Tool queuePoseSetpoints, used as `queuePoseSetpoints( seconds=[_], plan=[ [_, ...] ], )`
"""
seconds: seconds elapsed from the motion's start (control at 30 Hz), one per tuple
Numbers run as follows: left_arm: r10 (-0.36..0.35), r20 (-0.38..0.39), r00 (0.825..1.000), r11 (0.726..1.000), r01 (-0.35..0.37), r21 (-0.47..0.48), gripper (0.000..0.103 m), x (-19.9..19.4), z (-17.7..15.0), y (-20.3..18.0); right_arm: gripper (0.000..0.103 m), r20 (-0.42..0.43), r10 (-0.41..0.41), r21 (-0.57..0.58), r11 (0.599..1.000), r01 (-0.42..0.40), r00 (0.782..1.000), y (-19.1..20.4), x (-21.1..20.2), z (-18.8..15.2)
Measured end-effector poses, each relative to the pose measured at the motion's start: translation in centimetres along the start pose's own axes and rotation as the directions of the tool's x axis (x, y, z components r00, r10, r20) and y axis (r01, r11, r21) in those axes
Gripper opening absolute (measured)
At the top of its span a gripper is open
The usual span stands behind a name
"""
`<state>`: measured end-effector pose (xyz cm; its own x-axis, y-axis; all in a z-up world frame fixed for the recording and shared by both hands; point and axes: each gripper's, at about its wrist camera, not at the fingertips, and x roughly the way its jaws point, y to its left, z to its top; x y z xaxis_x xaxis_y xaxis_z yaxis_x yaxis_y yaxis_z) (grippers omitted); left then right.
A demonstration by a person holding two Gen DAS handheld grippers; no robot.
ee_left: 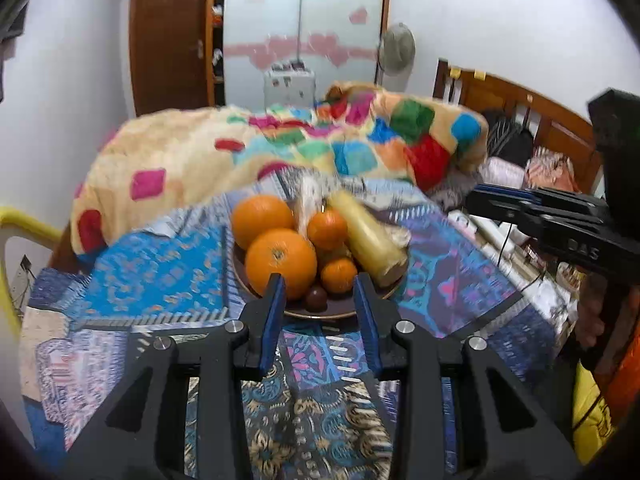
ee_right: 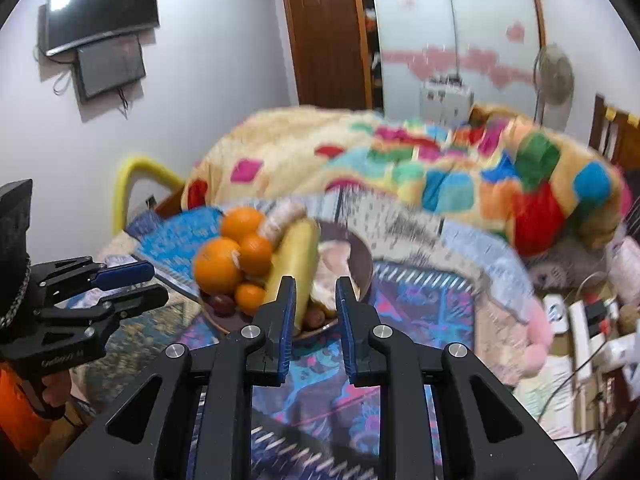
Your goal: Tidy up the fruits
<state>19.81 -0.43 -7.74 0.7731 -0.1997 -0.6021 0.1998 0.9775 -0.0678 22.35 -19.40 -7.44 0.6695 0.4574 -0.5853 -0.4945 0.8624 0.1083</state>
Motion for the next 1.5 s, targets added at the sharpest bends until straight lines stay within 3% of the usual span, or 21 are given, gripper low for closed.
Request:
queuePoseSetpoints(
  seconds=[0.17, 0.33, 0.43, 0.5, 0.57, 0.7, 0.73, 0.77, 0.8, 0.9, 1.03, 1.5],
  plan=[
    [0.021, 0.124, 0.992, 1.000, -0.019, -0.016, 0.035, -6.3, 1.0, -1.1, 0.018, 0.130, -0.011, -0.012, 1.000, 0.012, 0.991, 2.4, -7.0, 0.6],
    [0.052, 0.263, 0.963, 0.999, -0.048, -0.022, 0.035, -13.1, 0.9, -2.9, 0.019, 0.277, -0.002, -0.008, 1.000, 0.005, 0.961, 5.0, -13.7, 0.6],
    [0.081, 0.340, 0.937, 0.997, -0.079, -0.019, 0.049, -16.7, 0.3, -4.3, 0.020, 0.334, 0.005, -0.011, 1.000, -0.001, 0.942, 6.5, -16.4, 0.1],
    [0.100, 0.384, 0.918, 0.995, -0.102, -0.015, 0.060, -18.7, -0.3, -5.1, 0.029, 0.372, 0.005, -0.016, 1.000, 0.001, 0.928, 7.6, -18.1, -0.4],
    [0.107, 0.406, 0.908, 0.994, -0.111, -0.013, 0.063, -20.1, -0.8, -5.6, 0.049, 0.402, -0.001, -0.017, 1.000, 0.009, 0.916, 8.4, -19.1, -1.0],
    [0.120, 0.437, 0.891, 0.992, -0.125, -0.017, 0.078, -21.9, -1.8, -6.5, 0.066, 0.464, -0.054, -0.023, 0.997, 0.073, 0.884, 10.0, -20.9, -2.2],
    [0.133, 0.448, 0.884, 0.990, -0.139, -0.018, 0.081, -22.3, -2.1, -6.8, 0.078, 0.474, -0.061, -0.019, 0.997, 0.079, 0.879, 10.1, -21.1, -2.5],
    [0.137, 0.453, 0.881, 0.989, -0.144, -0.018, 0.089, -22.5, -2.3, -6.9, 0.084, 0.484, -0.064, -0.015, 0.997, 0.081, 0.873, 10.3, -21.3, -2.7],
    [0.140, 0.458, 0.878, 0.989, -0.148, -0.019, 0.096, -22.6, -2.5, -7.0, 0.084, 0.494, -0.070, -0.013, 0.996, 0.087, 0.867, 10.4, -21.5, -3.0],
    [0.151, 0.470, 0.870, 0.987, -0.159, -0.023, 0.099, -23.0, -3.1, -7.3, 0.087, 0.503, -0.096, -0.015, 0.993, 0.120, 0.859, 10.7, -21.5, -3.2],
    [0.163, 0.476, 0.864, 0.985, -0.170, -0.028, 0.100, -23.2, -3.8, -7.3, 0.103, 0.512, -0.113, 0.000, 0.991, 0.131, 0.852, 10.7, -21.6, -3.6],
    [0.162, 0.479, 0.863, 0.986, -0.163, -0.040, 0.103, -23.4, -4.3, -7.0, 0.103, 0.506, -0.114, 0.005, 0.992, 0.129, 0.855, 11.4, -21.9, -4.9]
  ],
)
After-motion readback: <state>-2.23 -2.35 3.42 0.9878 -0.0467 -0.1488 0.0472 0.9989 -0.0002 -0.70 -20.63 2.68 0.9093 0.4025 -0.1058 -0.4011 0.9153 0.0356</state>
